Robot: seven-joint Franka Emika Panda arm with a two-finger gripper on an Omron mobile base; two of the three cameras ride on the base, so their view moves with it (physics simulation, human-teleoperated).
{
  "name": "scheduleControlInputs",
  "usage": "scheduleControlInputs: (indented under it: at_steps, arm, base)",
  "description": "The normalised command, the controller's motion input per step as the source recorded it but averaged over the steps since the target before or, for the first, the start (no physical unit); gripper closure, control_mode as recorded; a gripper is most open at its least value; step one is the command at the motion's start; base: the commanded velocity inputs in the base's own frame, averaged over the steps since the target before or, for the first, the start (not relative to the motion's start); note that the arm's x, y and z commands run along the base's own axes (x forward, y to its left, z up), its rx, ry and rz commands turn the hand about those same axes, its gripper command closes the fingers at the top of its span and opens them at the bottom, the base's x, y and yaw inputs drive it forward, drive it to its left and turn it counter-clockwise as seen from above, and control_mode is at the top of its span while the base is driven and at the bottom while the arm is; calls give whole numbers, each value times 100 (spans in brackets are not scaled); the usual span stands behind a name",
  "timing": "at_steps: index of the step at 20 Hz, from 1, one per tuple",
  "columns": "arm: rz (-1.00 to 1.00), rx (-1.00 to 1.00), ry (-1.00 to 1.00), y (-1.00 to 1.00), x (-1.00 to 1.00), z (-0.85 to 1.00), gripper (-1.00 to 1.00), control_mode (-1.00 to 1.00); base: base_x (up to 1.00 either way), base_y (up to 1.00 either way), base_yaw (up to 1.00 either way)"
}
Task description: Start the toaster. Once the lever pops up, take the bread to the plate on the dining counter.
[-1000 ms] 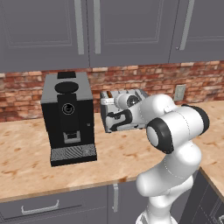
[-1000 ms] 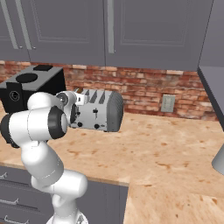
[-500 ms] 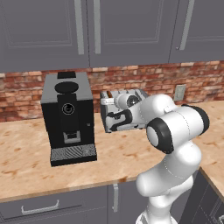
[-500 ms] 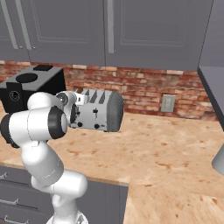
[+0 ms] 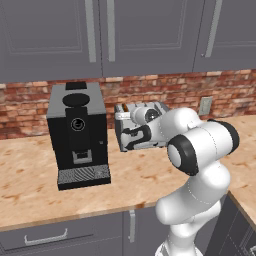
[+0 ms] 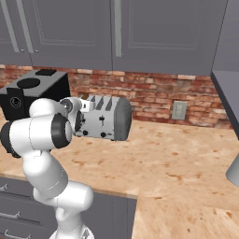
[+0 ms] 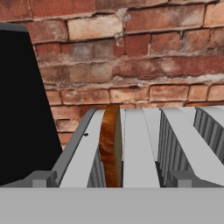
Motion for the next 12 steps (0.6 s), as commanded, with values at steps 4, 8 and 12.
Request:
scheduleControlInputs:
  at_steps: [4,8,12]
  arm:
    - [0,0,0,0,0,0,-100,-100]
    - [0,0,0,0,0,0,-100,-100]
    - [0,0,0,0,0,0,-100,-100]
  base:
    - [0,0,0]
    - [0,0,0]
    - [0,0,0]
